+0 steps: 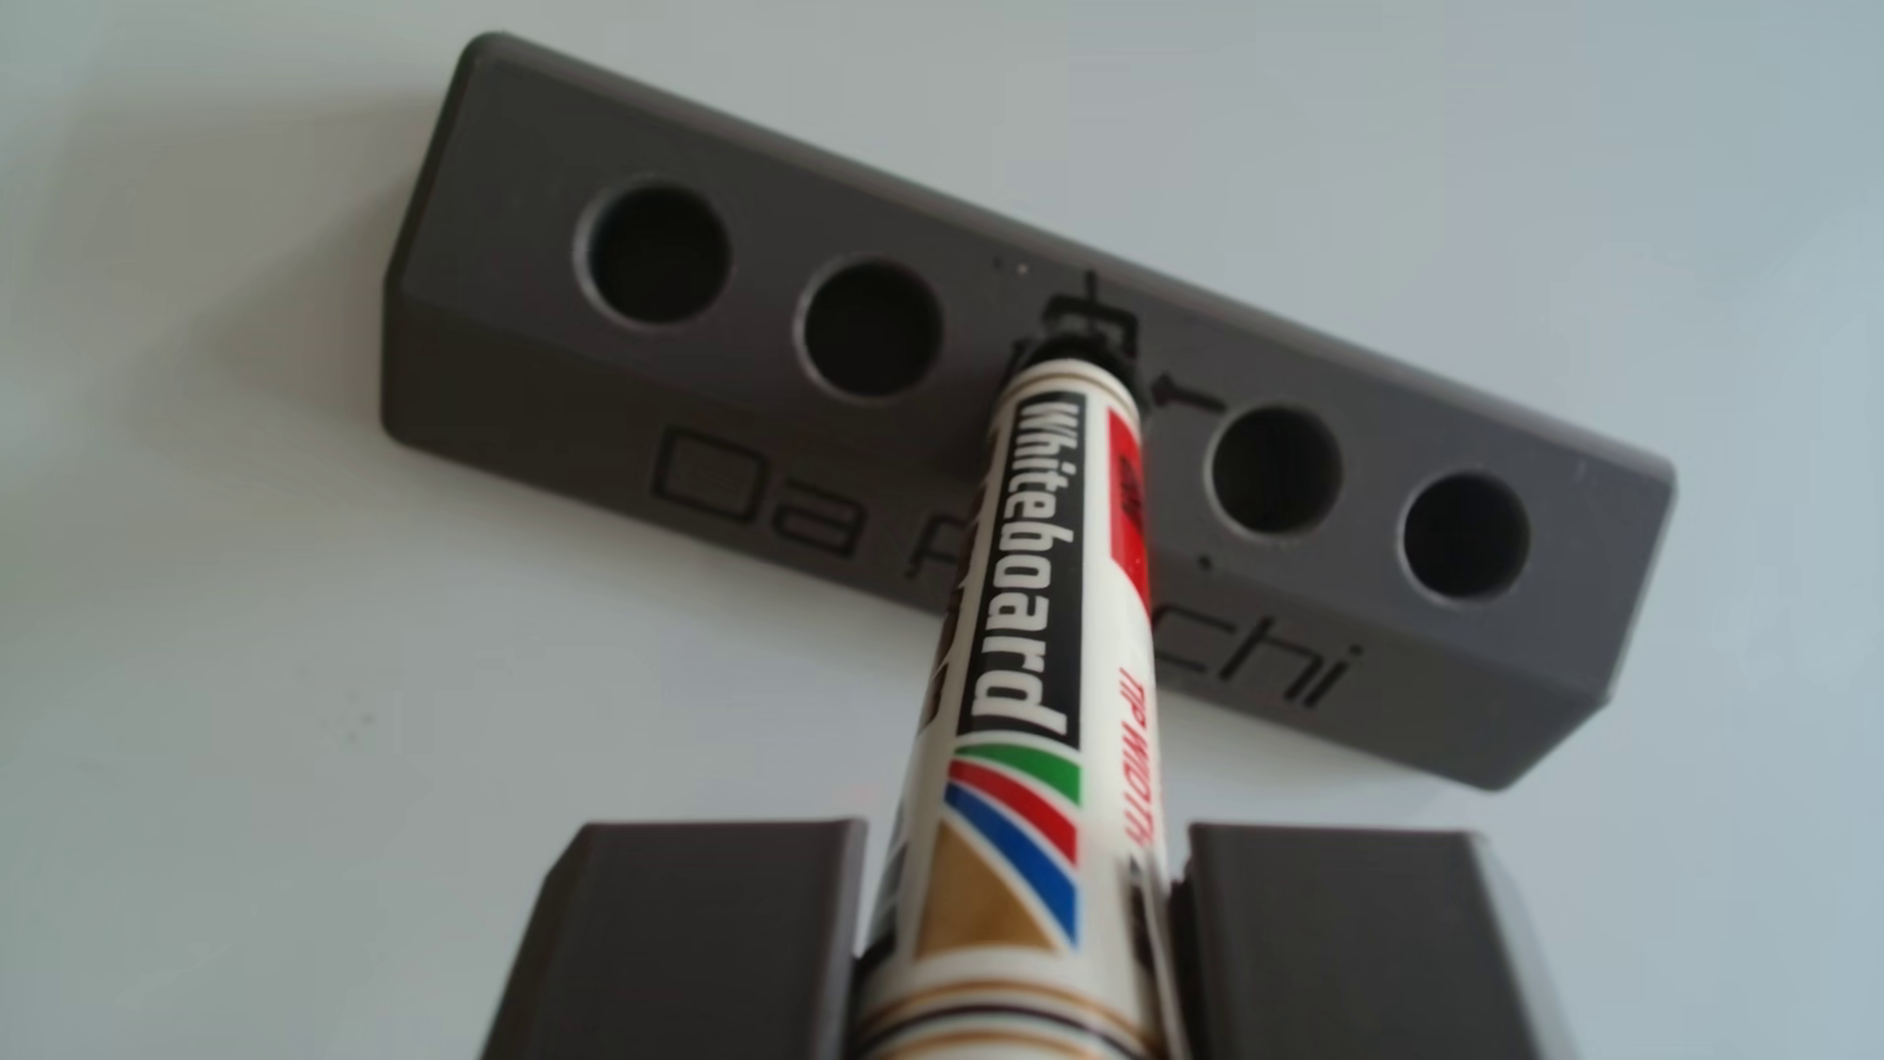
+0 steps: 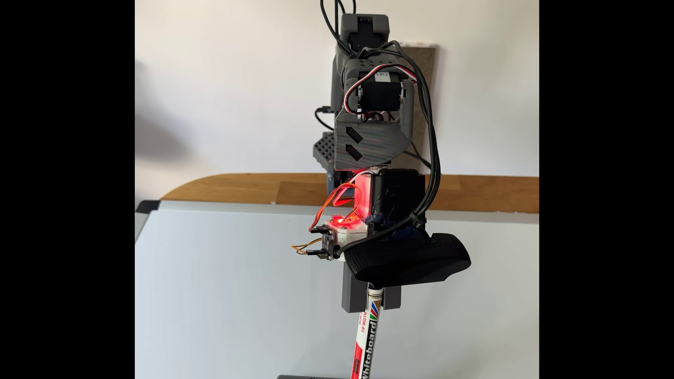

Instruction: Draw a face

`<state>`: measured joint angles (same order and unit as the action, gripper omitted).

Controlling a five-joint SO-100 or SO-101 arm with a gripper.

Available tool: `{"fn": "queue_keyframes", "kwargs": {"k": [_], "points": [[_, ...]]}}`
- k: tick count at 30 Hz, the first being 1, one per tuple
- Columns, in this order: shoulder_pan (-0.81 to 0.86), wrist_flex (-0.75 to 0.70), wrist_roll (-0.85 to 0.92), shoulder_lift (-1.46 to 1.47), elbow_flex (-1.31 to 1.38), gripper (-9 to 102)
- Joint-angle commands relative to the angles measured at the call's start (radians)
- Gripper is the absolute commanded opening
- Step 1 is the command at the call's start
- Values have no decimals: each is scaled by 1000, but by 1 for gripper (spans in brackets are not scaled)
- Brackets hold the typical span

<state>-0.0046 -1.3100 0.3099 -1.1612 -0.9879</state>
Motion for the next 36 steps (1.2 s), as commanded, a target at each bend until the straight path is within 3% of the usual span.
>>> {"fn": "queue_keyframes", "kwargs": {"k": [1,10,28,36], "points": [[8,-2,6,-37,69,19],[9,-89,6,-41,81,19],[5,-77,-11,-86,80,19],[3,-17,-3,-104,80,5]]}}
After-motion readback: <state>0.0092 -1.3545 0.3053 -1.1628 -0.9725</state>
